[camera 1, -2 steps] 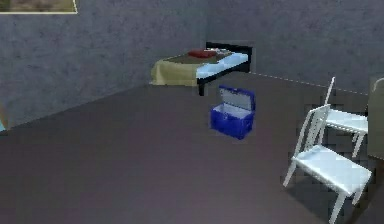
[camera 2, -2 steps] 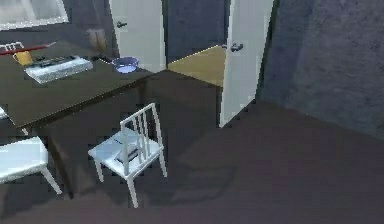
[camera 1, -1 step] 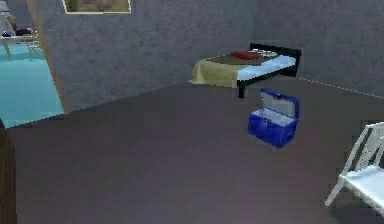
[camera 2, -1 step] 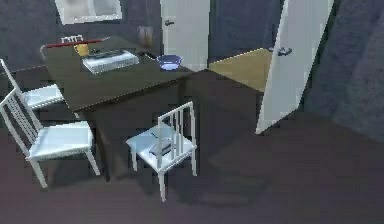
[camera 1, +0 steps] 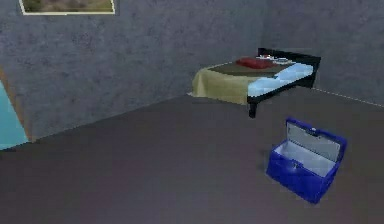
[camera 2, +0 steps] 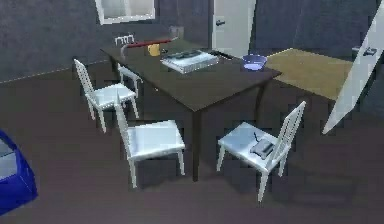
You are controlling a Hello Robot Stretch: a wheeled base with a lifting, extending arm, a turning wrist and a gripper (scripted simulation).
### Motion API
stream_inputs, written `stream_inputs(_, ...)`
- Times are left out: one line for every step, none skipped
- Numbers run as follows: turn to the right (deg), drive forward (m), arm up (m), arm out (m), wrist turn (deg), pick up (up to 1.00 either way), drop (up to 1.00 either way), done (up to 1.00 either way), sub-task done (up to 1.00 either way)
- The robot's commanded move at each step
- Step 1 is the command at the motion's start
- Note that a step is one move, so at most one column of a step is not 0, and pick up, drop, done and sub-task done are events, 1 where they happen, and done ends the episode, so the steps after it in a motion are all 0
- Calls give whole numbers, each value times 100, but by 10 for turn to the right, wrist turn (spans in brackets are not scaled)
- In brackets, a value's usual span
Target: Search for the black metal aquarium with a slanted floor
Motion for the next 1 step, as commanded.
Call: stream_inputs(-450,0,0,0,0,0,0,0,0)
